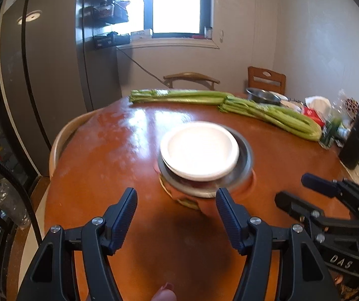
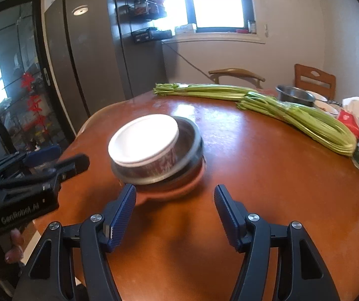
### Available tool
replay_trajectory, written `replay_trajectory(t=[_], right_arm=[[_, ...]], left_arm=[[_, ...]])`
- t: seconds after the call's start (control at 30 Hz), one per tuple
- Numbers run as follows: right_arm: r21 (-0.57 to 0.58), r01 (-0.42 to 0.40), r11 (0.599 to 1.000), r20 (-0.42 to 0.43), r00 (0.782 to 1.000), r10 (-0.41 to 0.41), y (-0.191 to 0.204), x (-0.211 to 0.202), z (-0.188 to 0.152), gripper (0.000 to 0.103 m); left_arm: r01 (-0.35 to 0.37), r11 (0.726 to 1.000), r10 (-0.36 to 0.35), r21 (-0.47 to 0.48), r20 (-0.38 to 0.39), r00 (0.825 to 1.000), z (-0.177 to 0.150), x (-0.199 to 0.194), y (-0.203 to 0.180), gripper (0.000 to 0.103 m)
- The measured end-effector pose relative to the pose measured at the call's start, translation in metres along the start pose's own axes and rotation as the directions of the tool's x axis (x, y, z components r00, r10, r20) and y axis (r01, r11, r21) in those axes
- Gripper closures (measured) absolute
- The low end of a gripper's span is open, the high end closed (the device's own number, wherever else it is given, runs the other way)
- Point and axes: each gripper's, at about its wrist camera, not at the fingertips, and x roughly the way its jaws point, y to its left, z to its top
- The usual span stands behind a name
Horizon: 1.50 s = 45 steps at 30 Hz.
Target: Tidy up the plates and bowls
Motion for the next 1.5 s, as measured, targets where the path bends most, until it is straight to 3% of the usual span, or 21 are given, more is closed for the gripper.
replay_trajectory(t=[0.33, 1.5], right_arm=[[-0.007, 0.013, 1.0, 0.009, 1.0, -0.013, 0.0, -0.027, -0.027, 0.032], [0.006, 0.003, 1.0, -0.04, 0.999, -0.003, 0.005, -0.02, -0.04, 0.032]], left_arm=[[-0.001, 1.0, 0.001, -0.015, -0.035, 0.999, -0.029, -0.005, -0.02, 0.038], [0.001, 1.0, -0.001, -0.007, -0.069, 0.998, -0.039, 0.003, -0.017, 0.038]])
